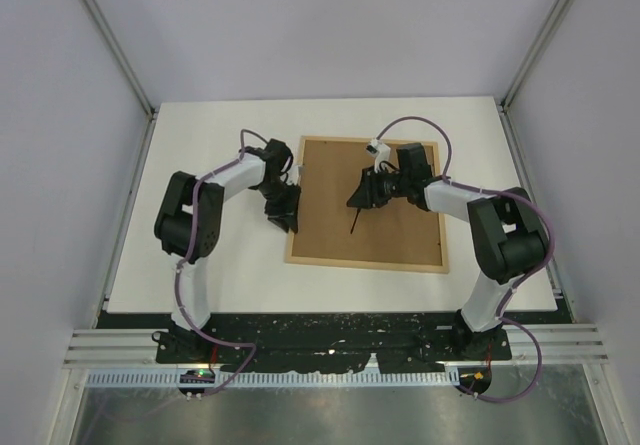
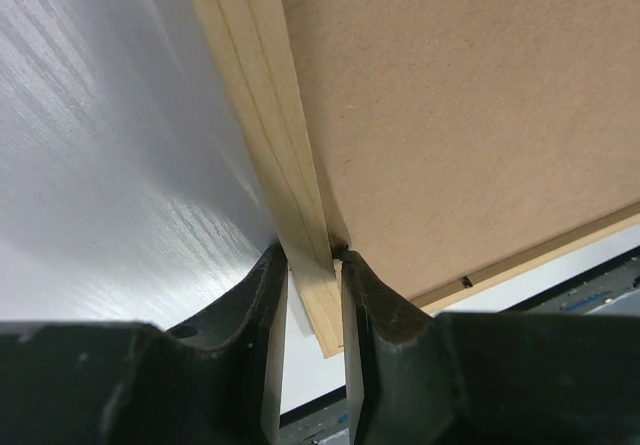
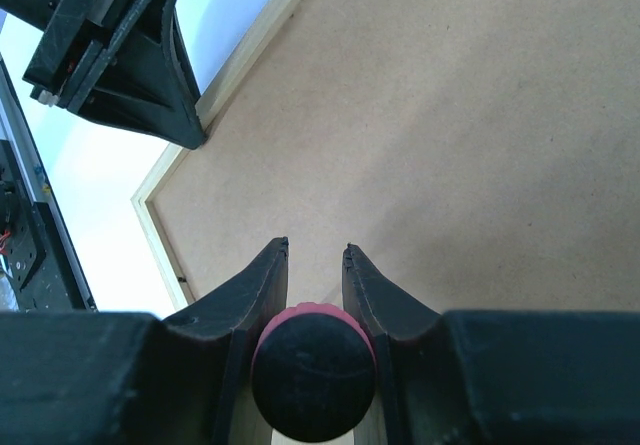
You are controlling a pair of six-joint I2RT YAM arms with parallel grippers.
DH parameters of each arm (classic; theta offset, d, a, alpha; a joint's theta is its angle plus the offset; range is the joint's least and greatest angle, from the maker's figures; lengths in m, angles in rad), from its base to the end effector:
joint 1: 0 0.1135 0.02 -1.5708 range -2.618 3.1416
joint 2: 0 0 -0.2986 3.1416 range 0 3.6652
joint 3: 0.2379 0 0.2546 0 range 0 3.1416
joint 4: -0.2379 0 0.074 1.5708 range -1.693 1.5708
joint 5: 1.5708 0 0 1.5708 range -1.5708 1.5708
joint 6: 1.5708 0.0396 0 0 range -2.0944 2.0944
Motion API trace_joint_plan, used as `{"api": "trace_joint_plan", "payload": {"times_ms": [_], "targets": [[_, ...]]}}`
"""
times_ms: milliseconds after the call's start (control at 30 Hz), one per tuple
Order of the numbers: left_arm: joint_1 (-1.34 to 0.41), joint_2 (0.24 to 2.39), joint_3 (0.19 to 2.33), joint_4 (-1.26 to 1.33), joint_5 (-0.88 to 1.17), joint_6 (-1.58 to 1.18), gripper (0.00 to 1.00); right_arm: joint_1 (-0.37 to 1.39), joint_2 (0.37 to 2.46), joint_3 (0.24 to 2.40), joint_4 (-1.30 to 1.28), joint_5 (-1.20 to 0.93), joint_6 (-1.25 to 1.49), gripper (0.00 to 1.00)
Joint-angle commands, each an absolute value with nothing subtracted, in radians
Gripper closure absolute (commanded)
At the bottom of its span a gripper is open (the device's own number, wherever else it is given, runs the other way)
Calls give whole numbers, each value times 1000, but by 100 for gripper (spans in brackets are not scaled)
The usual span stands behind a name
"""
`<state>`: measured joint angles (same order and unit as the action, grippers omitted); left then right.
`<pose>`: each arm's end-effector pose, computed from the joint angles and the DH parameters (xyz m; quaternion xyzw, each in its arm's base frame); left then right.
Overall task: Take the photo out of the frame
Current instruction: Adjust the photo frame item on the photo frame.
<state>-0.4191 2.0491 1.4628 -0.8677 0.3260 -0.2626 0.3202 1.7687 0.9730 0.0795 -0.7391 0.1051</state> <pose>0.3691 -0.1783 0.1809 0.0865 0.9813 -0.1719 0.0001 0.3453 0.1426 0.2037 -0.2399 0.8277 0.4029 0.3084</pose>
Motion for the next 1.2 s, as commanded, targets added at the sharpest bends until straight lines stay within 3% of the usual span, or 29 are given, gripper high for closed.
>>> {"api": "trace_joint_plan", "payload": {"times_ms": [0,333,367,533,667,900,1167], "targets": [[-367,1987,1387,-738,399,-261,100,337,1812,968,38,-693,61,92],[-295,1957,1308,-617,532,-302,100,344,1827,973,43,-712,80,92],[-296,1962,1322,-629,525,-302,98,342,1827,973,43,-712,80,92],[-305,1977,1414,-713,468,-296,68,344,1822,976,37,-698,80,92],[-336,1979,1472,-768,408,-281,56,347,1825,980,26,-686,74,92],[-409,2020,1546,-883,238,-233,49,347,1822,982,25,-683,71,92],[-471,2063,1531,-956,143,-175,48,350,1821,980,21,-681,63,92]]}}
